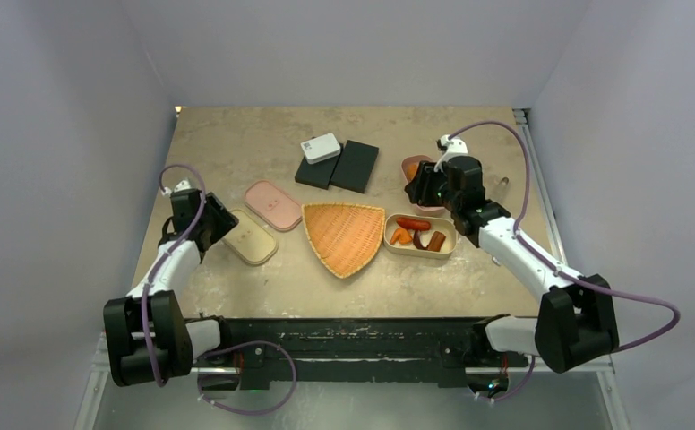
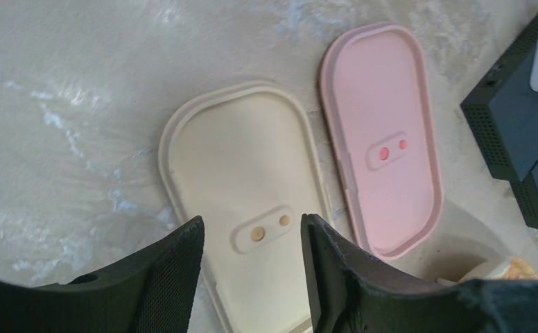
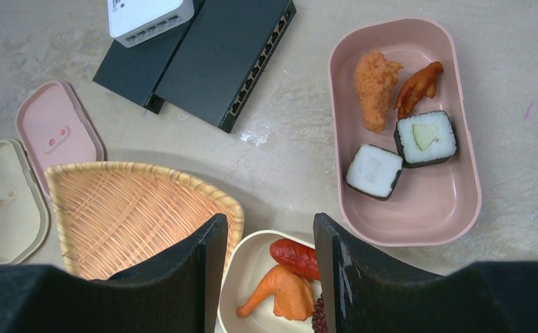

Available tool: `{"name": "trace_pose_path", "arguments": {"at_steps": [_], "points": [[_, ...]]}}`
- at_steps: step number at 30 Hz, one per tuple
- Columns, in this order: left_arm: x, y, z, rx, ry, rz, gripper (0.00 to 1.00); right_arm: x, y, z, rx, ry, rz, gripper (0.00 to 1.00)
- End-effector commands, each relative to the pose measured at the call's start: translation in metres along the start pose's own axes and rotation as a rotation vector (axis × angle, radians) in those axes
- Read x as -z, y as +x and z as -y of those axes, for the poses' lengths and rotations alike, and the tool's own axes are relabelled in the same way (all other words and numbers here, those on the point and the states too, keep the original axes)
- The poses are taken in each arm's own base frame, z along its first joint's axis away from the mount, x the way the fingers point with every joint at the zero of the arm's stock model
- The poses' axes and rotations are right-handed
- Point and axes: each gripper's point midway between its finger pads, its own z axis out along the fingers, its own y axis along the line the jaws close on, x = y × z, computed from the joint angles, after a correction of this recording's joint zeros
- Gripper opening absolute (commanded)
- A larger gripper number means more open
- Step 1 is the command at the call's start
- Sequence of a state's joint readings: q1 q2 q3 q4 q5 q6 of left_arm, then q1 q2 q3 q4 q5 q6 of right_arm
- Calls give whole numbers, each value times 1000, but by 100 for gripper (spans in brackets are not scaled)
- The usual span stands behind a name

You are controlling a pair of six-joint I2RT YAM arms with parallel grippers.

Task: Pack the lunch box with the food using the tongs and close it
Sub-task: Pick up the cover from the center of the board.

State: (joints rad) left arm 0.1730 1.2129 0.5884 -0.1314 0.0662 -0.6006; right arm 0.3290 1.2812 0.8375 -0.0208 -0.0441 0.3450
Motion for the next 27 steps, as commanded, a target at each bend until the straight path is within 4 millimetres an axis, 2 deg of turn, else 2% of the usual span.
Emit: {"name": "trace_pose_path", "arguments": {"at_steps": [1,16,18,21,27], "points": [[4,4,-17,78,-68,29,52,10,-38,-10,37,-28,118,52],[-17,33,-35,89,-135,-90,37,20,-36,-8,43,-23,139,52],[-18,37,-37,96,-137,-100,33,20,-36,-7,39,-22,144,52],[-18,39,-36,97,-133,-112,18,21,-37,-8,33,-23,146,52],[-13,31,-36,96,-136,-76,0,24,-40,-10,29,-27,154,54]]}}
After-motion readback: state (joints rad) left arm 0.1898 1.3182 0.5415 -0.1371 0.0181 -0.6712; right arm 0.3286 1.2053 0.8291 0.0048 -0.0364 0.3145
